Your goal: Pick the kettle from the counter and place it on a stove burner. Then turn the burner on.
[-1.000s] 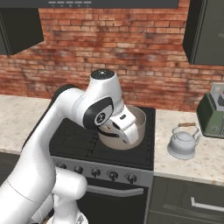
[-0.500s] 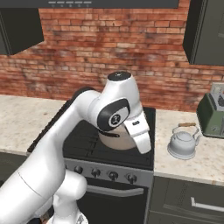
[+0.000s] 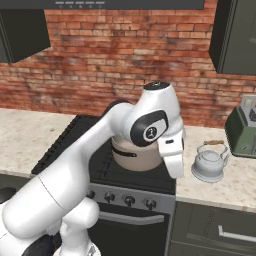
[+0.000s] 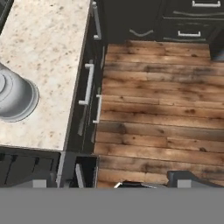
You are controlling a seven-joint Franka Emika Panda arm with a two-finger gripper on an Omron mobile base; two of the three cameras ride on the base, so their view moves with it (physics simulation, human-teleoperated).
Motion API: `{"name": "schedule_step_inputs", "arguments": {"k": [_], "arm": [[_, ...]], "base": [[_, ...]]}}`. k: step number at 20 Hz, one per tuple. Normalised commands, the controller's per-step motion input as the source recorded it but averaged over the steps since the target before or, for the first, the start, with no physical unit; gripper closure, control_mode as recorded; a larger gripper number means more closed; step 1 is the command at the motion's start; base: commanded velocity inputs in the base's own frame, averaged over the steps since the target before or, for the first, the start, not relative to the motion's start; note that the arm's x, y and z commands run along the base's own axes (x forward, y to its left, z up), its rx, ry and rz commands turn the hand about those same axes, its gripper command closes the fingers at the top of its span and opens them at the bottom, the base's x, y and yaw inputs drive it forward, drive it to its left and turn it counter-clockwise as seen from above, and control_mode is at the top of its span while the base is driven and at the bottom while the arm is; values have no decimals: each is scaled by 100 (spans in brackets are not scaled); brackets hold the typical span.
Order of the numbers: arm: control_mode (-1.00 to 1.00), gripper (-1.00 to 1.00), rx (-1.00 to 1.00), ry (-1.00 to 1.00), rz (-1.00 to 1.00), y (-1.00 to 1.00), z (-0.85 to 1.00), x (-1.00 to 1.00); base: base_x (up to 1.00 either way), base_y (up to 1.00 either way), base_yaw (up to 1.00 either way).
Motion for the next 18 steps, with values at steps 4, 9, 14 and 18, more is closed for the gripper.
{"name": "schedule_step_inputs", "arguments": {"k": [4, 9, 14, 18], "arm": [[-100, -100, 0, -1, -16, -28, 0, 14], [-100, -100, 0, -13, 3, -19, 0, 6], [-100, -100, 0, -15, 13, -2, 0, 39], [-100, -100, 0, -13, 14, -2, 0, 32]], "base": [[0, 0, 0], [0, 0, 0], [0, 0, 0], [0, 0, 0]]}}
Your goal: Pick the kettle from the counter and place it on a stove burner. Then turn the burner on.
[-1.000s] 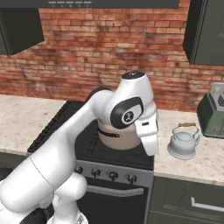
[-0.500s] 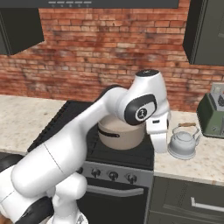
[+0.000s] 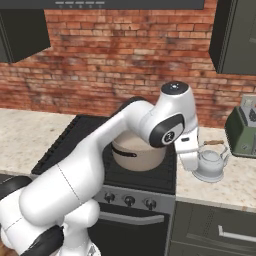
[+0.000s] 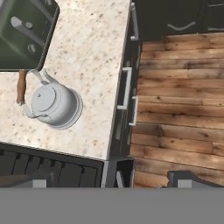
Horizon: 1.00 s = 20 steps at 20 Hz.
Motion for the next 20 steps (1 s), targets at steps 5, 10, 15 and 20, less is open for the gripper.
{"name": "schedule_step_inputs", "arguments": {"k": [5, 10, 15, 20], "arm": [[-100, -100, 0, -8, 10, -7, 0, 19], [-100, -100, 0, 0, 3, -2, 0, 1], [-100, -100, 0, 0, 0, 0, -1, 29], [-100, -100, 0, 0, 0, -4, -7, 40]], "base": [[0, 0, 0], [0, 0, 0], [0, 0, 0], [0, 0, 0]]}}
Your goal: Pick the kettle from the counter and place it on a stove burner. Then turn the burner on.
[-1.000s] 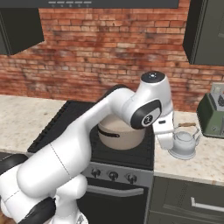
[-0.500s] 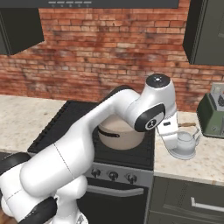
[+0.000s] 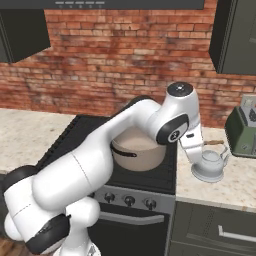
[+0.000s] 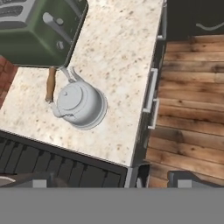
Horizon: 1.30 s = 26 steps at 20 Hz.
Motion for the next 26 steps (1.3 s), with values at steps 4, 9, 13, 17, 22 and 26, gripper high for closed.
{"name": "schedule_step_inputs", "arguments": {"k": [4, 9, 13, 17, 22, 26], "arm": [[-100, -100, 0, 0, 1, -23, -14, 32], [-100, -100, 0, 0, 4, -31, -24, 23], [-100, -100, 0, 0, 4, -22, -27, 28], [-100, -100, 0, 0, 3, -11, -18, 38], [-100, -100, 0, 0, 3, -11, -21, 37], [-100, -100, 0, 0, 3, -11, -17, 30]], "base": [[0, 0, 0], [0, 0, 0], [0, 0, 0], [0, 0, 0], [0, 0, 0], [0, 0, 0]]}}
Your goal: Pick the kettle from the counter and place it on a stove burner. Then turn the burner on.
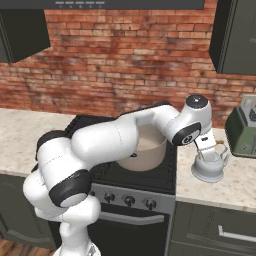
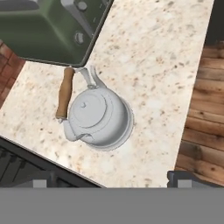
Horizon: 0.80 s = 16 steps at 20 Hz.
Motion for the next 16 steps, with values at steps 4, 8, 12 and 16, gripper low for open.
{"name": "schedule_step_inputs", "arguments": {"k": [4, 8, 12, 16], "arm": [[-100, -100, 0, 0, 2, -11, -12, 33], [-100, -100, 0, 0, 3, -16, -13, 28], [-100, -100, 0, 0, 3, -21, -19, 25], [-100, -100, 0, 0, 3, -22, -16, 25]], "base": [[0, 0, 0], [0, 0, 0], [0, 0, 0], [0, 0, 0]]}}
